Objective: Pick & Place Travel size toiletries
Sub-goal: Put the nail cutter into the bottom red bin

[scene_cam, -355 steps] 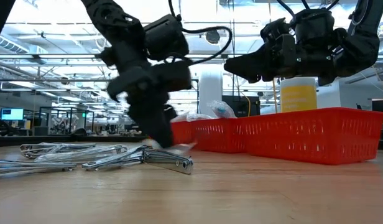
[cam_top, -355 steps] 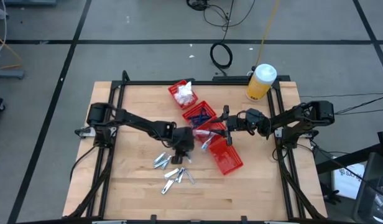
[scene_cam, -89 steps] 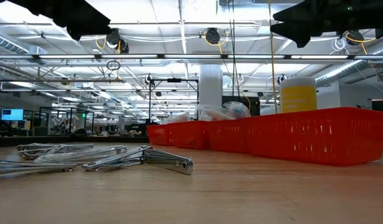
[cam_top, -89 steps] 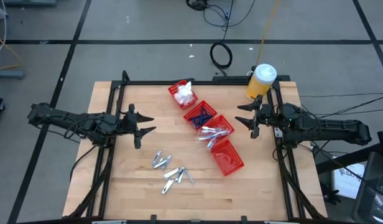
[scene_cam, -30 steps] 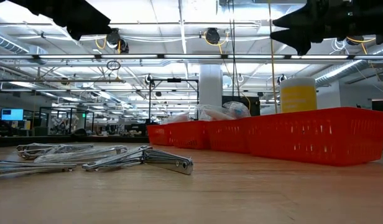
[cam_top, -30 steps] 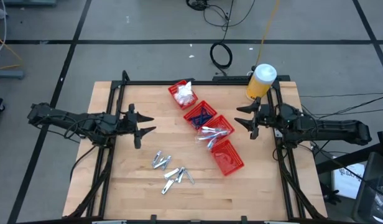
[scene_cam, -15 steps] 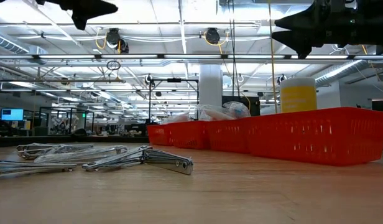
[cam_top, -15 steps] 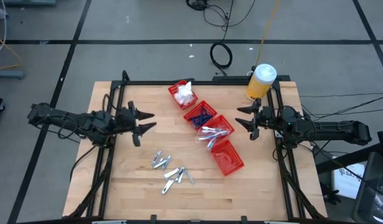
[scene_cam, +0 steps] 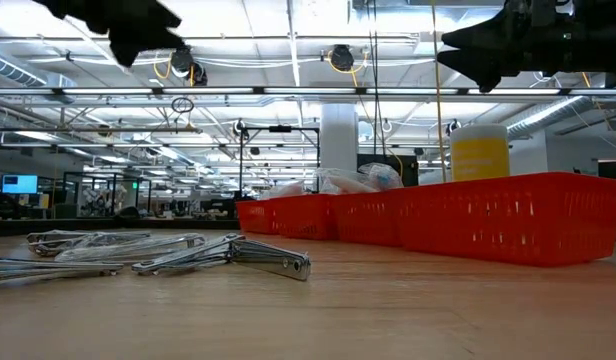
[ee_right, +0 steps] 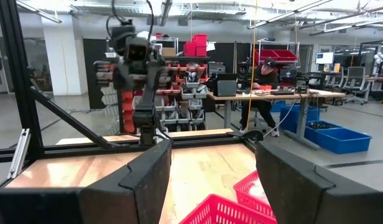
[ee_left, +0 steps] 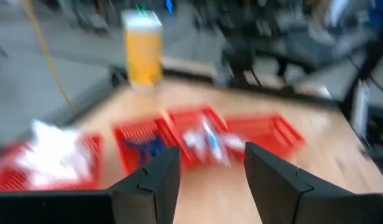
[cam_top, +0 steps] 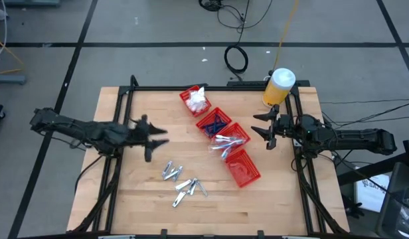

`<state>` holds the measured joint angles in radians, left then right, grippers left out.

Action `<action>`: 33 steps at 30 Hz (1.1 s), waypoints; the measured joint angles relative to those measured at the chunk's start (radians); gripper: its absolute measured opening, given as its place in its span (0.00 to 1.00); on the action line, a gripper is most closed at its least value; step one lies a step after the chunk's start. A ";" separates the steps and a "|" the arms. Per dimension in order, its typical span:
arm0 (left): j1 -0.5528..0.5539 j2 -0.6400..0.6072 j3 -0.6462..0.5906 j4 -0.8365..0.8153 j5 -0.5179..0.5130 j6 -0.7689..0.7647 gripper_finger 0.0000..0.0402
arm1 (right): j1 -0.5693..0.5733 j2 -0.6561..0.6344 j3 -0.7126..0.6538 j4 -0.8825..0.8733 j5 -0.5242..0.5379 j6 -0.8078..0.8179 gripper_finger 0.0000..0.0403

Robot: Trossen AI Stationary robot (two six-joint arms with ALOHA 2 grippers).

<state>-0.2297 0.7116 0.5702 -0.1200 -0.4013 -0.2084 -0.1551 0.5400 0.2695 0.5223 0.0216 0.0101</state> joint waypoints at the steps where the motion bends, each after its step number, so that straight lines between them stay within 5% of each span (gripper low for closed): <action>1: -0.016 0.027 0.014 -0.041 0.012 -0.038 0.44 | 0.000 0.000 0.000 -0.001 0.000 0.000 0.55; 11: -0.118 0.438 0.212 -0.549 0.086 -0.583 0.44 | 0.000 0.013 0.000 -0.003 0.001 0.004 0.55; 17: -0.119 0.617 0.218 -0.572 0.183 -0.854 0.44 | 0.000 0.048 0.000 -0.001 0.003 0.020 0.55; 33: -0.126 0.861 0.218 -0.557 0.362 -1.054 0.43 | 0.000 0.077 0.000 0.006 0.003 0.031 0.55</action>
<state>-0.3556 1.5724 0.7879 -0.6771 -0.0394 -1.2626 -0.1551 0.6167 0.2691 0.5282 0.0246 0.0410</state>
